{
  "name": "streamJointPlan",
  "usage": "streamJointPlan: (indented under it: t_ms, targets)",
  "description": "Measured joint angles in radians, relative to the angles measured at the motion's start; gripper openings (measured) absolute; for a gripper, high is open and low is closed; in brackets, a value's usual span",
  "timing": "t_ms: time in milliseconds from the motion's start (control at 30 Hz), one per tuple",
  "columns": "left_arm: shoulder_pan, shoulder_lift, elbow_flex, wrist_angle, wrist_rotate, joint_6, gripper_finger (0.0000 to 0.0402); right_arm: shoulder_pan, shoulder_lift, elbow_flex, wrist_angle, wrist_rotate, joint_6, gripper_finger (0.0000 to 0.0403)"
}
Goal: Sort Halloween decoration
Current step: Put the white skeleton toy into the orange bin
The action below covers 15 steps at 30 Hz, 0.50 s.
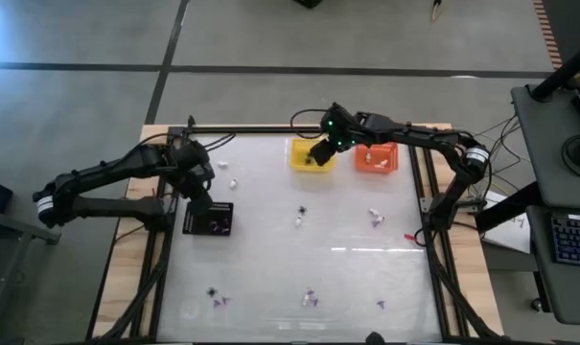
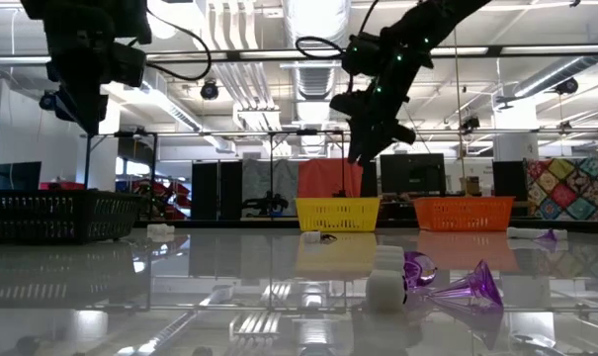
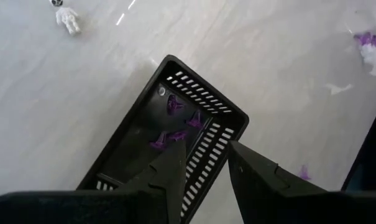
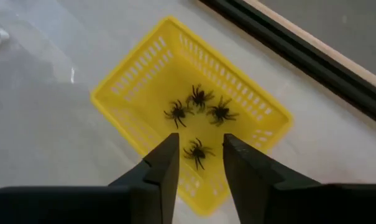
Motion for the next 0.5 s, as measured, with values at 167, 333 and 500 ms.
streamJointPlan:
  t_ms: [167,333,500]
  targets:
    - [0.000,0.038,0.000,0.008,0.000,-0.027,0.0102,0.006,0.000,0.084,-0.158,0.000,-0.013,0.0130]
    - [0.000,0.085,0.000,0.055,0.000,-0.041,0.0102,0.019,-0.001,0.136,-0.275,0.000,-0.003,0.0127]
    - [0.000,0.133,0.000,0.134,-0.001,-0.100,0.0102,0.046,-0.003,0.158,-0.316,0.000,-0.001,0.0126]
